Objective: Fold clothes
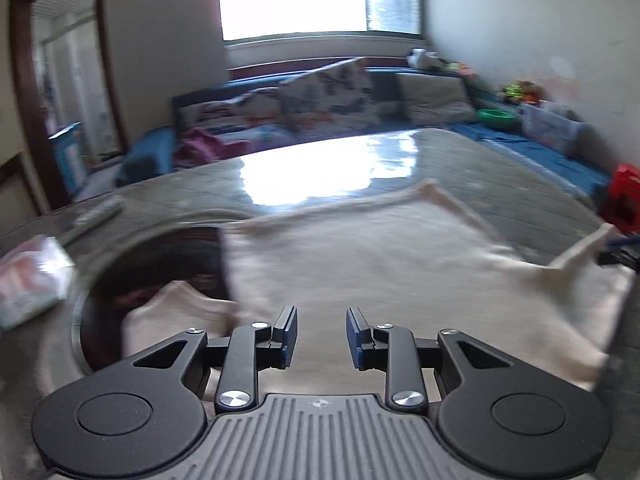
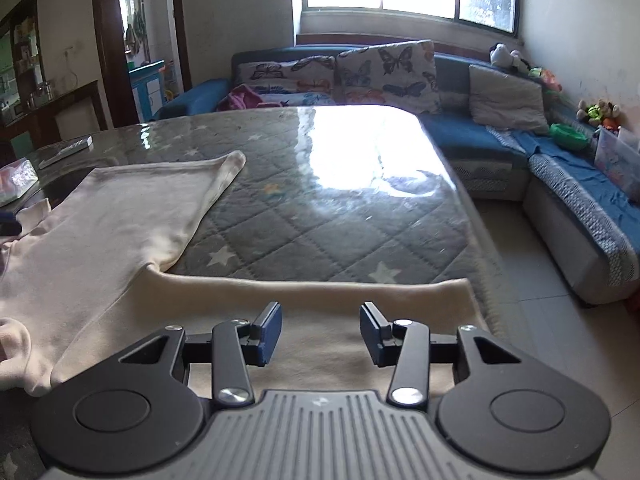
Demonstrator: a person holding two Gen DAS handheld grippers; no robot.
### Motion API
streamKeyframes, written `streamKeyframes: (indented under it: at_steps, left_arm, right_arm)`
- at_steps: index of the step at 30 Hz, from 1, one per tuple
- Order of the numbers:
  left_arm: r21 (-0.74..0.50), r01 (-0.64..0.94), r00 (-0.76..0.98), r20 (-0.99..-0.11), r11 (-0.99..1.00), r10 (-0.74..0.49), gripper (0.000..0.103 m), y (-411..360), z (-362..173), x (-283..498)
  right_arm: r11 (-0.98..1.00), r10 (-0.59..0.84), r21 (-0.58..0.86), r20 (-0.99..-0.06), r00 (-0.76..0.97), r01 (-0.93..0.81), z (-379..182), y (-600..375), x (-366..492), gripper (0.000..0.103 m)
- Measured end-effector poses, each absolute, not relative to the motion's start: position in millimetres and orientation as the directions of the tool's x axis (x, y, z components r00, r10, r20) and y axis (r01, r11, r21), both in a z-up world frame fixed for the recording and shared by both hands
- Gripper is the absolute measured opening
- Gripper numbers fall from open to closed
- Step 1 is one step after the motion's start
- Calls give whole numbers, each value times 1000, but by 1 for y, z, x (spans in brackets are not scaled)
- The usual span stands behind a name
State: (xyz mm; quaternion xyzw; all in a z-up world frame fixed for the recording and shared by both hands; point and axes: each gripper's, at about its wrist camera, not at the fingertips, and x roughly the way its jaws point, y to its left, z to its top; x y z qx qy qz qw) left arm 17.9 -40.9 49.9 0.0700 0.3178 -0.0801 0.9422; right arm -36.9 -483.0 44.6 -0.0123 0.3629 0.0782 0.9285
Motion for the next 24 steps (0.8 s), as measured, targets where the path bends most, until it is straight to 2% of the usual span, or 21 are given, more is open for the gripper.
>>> streamKeyframes:
  at_steps: [4, 8, 17, 19, 20, 21, 24]
  left_arm:
    - [129, 126, 776, -630, 984, -17, 28, -12, 39, 41]
    - [169, 129, 754, -656, 977, 14, 28, -5, 24, 53]
    - [176, 159, 733, -680, 971, 3, 28, -4, 7, 63]
    - [175, 158, 736, -677, 972, 2, 25, -4, 7, 64]
    - [174, 153, 740, -673, 973, 5, 14, -2, 6, 64]
    - [172, 147, 743, -669, 974, 6, 9, -1, 6, 64]
    - [140, 105, 759, -651, 985, 12, 5, 10, 8, 62]
  right_arm:
    - [987, 138, 31, -682, 718, -160, 40, -479, -37, 51]
    - [986, 142, 36, -684, 715, -161, 41, -478, -36, 53]
    - [987, 137, 34, -687, 714, -158, 41, -477, -33, 56]
    - [987, 135, 34, -686, 715, -154, 40, -477, -32, 57]
    - [988, 133, 33, -686, 716, -152, 40, -477, -32, 57]
    - [988, 132, 33, -685, 716, -151, 40, -476, -32, 57]
    - [988, 130, 32, -686, 716, -148, 40, -476, -31, 57]
